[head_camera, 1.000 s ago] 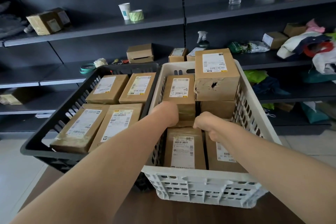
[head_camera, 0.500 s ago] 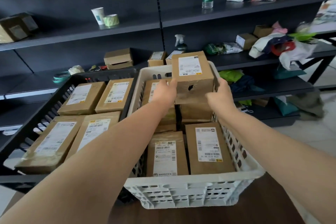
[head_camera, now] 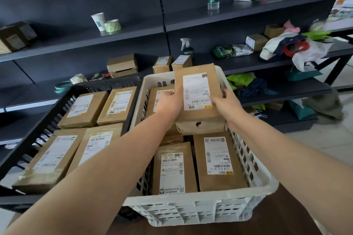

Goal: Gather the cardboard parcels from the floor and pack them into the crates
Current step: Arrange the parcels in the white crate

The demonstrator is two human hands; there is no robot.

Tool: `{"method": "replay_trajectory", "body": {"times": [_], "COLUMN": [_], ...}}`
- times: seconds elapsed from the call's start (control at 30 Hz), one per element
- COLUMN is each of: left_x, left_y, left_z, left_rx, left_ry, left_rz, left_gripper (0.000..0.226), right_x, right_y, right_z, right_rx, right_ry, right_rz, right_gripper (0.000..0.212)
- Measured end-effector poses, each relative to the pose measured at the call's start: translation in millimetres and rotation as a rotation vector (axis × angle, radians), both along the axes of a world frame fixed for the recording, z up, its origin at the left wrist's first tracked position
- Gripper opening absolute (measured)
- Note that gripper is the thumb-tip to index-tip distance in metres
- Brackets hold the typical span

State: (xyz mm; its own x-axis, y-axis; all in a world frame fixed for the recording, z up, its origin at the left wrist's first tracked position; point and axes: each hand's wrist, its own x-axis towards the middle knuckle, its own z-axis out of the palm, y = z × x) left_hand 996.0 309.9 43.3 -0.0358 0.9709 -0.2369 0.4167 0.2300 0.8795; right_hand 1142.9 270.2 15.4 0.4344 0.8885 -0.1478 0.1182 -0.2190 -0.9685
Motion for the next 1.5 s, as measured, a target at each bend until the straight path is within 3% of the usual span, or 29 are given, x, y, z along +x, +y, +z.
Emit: {"method": "replay_trajectory", "body": {"times": [0.07,0.2,0.33,0.4,0.53,0.7,0.8,0.97,1.23,1.4,1.5], "left_x": [-2.8,-37.4,-73.2,-85.3,-105.6,-101.4,-100.9,-86.9,-72.3,-77.1,-77.8], "left_y": [-1.7,-8.6,-21.6,-29.5,-42.7,-44.7,-41.9,-45.4,-42.1,-43.8,-44.0], "left_z": [-5.8,-2.3,5.4,7.3,0.1,0.3,1.5,-11.0,-17.0,-20.6,-27.5], "left_rx": [0.003,0.036,0.073,0.001,-0.235,-0.135,-0.172,-0.017,0.0,0.004,-0.003], "left_ry": [-0.05,-0.012,0.435,0.612,0.784,0.828,0.879,1.399,1.443,1.332,1.314], "left_rz": [-0.027,0.016,-0.084,-0.171,-0.412,-0.455,-0.522,-0.702,-0.754,-0.676,-0.654], "left_gripper": [0.034,0.039,0.051,0.062,0.032,0.025,0.023,0.037,0.04,0.032,0.033], "right_x": [-8.1,-18.7,-38.0,-48.9,-63.7,-61.2,-59.2,-72.1,-62.2,-60.5,-60.9], "right_y": [-3.1,-20.4,-36.3,-40.6,-46.6,-44.1,-50.5,-57.3,-54.7,-51.3,-51.0], "right_z": [0.2,8.7,-0.1,-10.6,-26.8,-23.1,-25.6,-41.9,-54.9,-57.6,-52.6], "right_rx": [-0.008,0.029,-0.069,-0.132,-0.286,-0.319,-0.339,-0.346,-0.326,-0.289,-0.217], "right_ry": [-0.001,-0.035,-0.102,-0.153,-0.29,-0.304,-0.293,-0.476,-0.546,-0.564,-0.637], "right_rz": [0.071,0.168,0.338,0.411,0.541,0.595,0.641,0.673,0.652,0.622,0.598], "right_gripper": [0.048,0.056,0.067,0.073,0.067,0.046,0.039,0.05,0.074,0.068,0.046]}}
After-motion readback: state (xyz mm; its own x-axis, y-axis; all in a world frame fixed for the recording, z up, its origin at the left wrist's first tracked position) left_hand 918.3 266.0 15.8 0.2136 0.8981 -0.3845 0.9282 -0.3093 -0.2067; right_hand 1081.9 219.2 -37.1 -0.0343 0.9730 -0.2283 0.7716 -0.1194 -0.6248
